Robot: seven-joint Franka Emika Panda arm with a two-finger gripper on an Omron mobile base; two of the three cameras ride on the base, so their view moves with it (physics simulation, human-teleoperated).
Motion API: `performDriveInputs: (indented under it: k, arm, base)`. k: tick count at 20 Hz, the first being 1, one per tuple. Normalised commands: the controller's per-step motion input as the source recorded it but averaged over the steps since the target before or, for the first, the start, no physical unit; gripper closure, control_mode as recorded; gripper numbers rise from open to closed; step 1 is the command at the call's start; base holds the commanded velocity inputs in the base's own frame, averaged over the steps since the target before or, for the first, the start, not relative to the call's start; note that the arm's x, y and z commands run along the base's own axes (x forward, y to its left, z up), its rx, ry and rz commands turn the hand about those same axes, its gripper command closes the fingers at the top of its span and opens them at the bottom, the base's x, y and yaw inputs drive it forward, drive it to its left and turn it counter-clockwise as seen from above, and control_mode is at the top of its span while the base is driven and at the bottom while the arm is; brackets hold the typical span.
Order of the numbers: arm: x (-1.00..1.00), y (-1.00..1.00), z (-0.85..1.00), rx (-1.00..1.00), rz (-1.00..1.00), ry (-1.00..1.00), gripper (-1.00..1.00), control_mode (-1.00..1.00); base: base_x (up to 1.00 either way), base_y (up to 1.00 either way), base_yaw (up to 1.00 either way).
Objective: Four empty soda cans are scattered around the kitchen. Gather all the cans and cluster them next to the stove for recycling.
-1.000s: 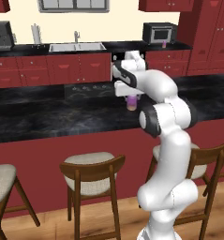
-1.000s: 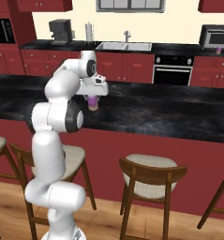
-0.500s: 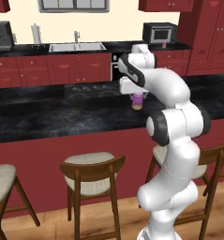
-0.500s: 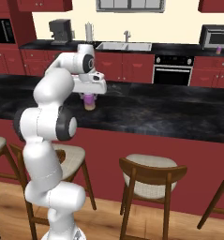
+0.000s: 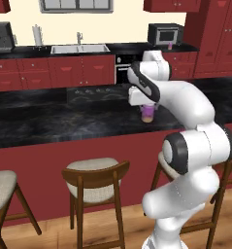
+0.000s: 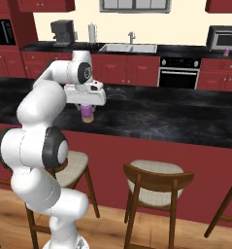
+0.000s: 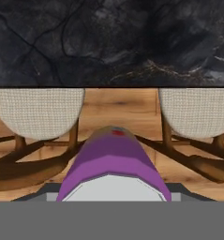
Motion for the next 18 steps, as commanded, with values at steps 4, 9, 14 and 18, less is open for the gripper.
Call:
performDriveInputs:
  k: [4,9,14,18]
  arm:
    - [-0.62,0.0,0.01,0.0,0.0,0.0,1.0,-1.0]
    - [-0.53,0.0,0.09,0.0,0.01,0.0,1.0,-1.0]
    - [-0.52,-0.01,0.03,0.0,0.03,0.0,1.0,-1.0]
    - [-0.48,0.0,0.0,0.0,0.02,0.0,1.0,-1.0]
  base:
    - [0.0,0.0,0.0]
    - [0.0,0.0,0.0]
    - [0.0,0.0,0.0]
    - [0.0,0.0,0.0]
